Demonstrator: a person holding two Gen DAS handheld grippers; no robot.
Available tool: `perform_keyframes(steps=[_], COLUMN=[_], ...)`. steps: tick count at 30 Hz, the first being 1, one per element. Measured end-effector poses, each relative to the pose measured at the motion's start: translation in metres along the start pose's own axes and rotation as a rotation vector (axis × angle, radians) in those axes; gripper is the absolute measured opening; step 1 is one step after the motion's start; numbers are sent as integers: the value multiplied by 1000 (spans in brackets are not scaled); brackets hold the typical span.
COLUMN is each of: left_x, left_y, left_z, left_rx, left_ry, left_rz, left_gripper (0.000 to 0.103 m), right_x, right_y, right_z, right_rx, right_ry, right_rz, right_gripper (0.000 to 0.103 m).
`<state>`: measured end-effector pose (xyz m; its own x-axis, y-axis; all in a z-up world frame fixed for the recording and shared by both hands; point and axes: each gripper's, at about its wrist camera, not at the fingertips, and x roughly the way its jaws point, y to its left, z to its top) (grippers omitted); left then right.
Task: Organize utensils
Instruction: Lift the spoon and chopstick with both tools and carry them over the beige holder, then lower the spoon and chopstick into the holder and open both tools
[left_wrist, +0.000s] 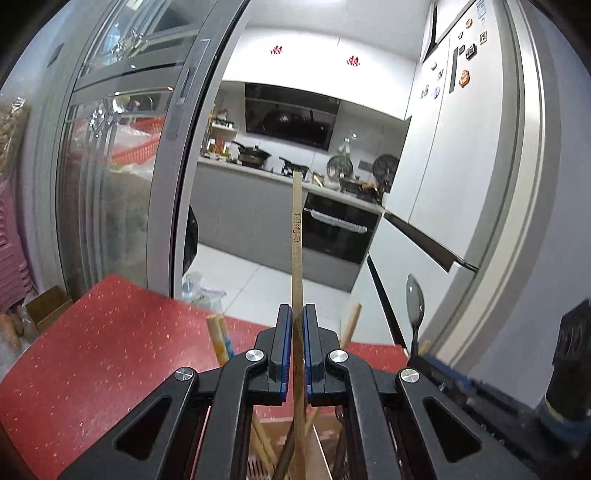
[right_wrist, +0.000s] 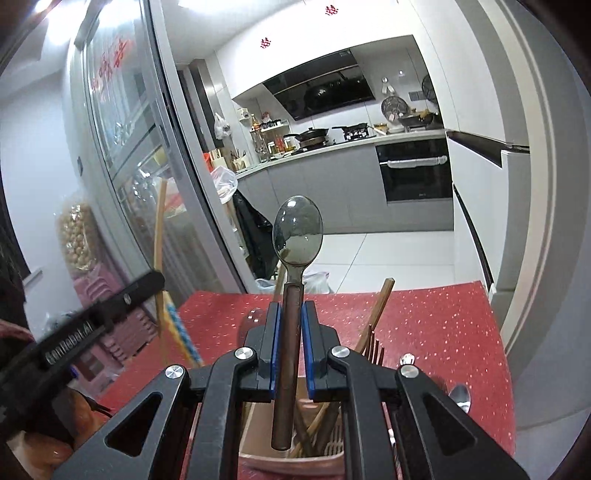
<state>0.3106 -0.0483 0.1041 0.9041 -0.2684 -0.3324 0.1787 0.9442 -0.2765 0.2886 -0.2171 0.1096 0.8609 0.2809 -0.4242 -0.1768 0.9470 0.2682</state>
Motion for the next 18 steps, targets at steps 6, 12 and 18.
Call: perform_keyframes(steps=[6,12,18], left_x=[12,17,15], left_y=[6,4,0], left_z=[-17,-34,-52], left_rx=[-5,48,98], left_ry=[-31,-24,-1], left_rz=[17,45,70], left_gripper=[30,30,31], right_x=[17,20,18], right_y=[1,7,7], right_z=[-18,-36,-50], right_rx=[-60,-122,-141], right_ry=[-32,-54,-43], right_rz=[-29,-50,-57], right_gripper=[12,12,12])
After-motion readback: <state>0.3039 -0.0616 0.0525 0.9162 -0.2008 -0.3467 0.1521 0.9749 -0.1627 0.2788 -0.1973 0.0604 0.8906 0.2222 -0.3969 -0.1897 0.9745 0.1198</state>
